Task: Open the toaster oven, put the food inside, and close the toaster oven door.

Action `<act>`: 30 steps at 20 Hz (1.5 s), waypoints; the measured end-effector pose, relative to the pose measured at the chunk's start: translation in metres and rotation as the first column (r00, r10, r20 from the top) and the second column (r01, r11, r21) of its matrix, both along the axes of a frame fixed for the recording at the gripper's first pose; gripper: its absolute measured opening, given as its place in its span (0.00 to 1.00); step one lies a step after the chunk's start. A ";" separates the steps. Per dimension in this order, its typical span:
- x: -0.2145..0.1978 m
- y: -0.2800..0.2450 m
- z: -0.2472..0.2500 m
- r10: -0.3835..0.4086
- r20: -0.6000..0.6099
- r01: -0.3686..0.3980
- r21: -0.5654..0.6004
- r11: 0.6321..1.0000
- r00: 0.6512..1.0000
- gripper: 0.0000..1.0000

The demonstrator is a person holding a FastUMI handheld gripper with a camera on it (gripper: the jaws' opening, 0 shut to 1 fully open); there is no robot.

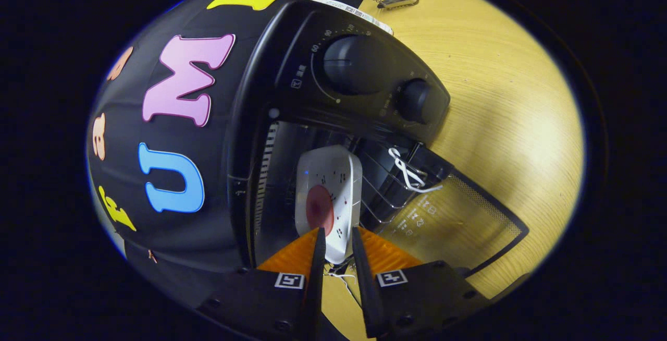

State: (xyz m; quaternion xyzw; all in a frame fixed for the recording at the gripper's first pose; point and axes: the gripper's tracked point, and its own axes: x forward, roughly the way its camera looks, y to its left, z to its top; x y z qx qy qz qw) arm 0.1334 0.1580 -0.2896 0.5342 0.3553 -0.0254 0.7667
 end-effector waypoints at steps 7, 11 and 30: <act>-0.064 0.007 0.033 0.140 0.099 -0.125 -0.142 0.982 0.985 0.98; -0.102 0.011 0.037 0.282 0.116 -0.227 -0.348 0.910 0.952 0.98; -0.160 -0.010 -0.052 0.474 -0.283 -0.480 -0.796 0.369 0.834 0.99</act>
